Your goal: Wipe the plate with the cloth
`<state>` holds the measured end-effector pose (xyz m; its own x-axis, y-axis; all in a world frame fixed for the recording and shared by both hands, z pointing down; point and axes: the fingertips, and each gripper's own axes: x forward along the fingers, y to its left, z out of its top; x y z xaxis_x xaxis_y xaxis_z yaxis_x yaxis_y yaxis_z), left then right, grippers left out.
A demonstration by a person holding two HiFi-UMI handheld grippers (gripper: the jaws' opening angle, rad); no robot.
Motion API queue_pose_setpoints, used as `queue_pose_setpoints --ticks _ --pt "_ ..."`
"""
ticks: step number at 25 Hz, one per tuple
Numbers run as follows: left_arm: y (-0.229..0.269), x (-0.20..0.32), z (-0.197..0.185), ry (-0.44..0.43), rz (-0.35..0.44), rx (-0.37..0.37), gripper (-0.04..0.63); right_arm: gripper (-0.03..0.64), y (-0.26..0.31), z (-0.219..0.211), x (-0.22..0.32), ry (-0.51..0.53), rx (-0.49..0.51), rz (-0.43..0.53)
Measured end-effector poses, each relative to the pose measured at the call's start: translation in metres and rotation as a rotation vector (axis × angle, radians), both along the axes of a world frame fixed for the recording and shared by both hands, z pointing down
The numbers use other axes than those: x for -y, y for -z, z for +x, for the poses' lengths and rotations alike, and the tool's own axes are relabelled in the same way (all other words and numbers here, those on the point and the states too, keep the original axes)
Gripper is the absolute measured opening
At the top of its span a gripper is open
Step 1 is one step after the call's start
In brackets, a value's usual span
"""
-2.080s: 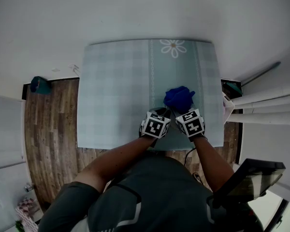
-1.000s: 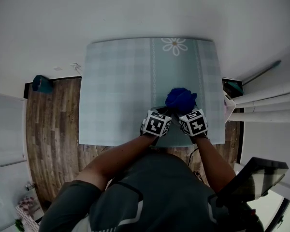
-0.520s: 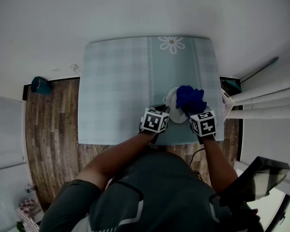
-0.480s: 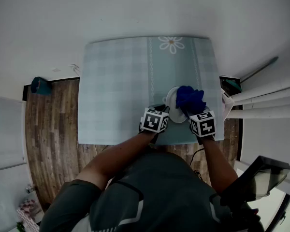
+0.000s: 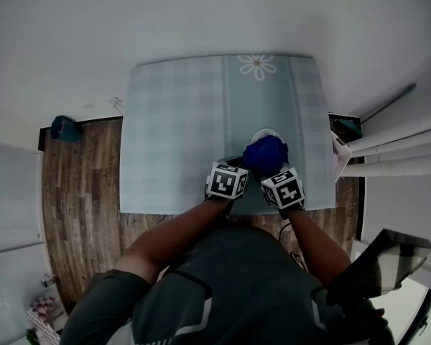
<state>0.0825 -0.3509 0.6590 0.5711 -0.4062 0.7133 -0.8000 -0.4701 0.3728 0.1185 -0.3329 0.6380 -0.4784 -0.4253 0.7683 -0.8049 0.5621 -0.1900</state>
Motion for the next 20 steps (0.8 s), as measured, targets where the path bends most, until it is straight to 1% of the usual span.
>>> queue_pose_setpoints --ticks 3,8,11,15,17,20 --pt "0.003 -0.003 0.000 -0.011 0.011 -0.013 0.057 0.100 -0.002 0.011 -0.002 0.006 -0.029 -0.004" --pt "0.011 -0.002 0.001 -0.016 0.047 -0.029 0.057 0.100 0.002 0.047 -0.005 -0.051 -0.068 0.017" --pt "0.013 -0.005 -0.003 -0.009 0.052 -0.036 0.057 0.100 0.008 0.069 -0.006 -0.105 -0.086 0.039" --pt "0.016 -0.005 -0.008 0.018 0.055 -0.047 0.057 0.100 0.027 0.091 -0.002 -0.206 -0.052 0.098" --pt "0.019 -0.006 -0.011 0.030 0.061 -0.054 0.057 0.100 0.040 0.085 -0.007 -0.210 -0.013 0.124" --pt "0.024 -0.007 -0.016 0.056 0.071 -0.077 0.057 0.100 0.046 0.050 -0.024 -0.125 0.040 0.121"
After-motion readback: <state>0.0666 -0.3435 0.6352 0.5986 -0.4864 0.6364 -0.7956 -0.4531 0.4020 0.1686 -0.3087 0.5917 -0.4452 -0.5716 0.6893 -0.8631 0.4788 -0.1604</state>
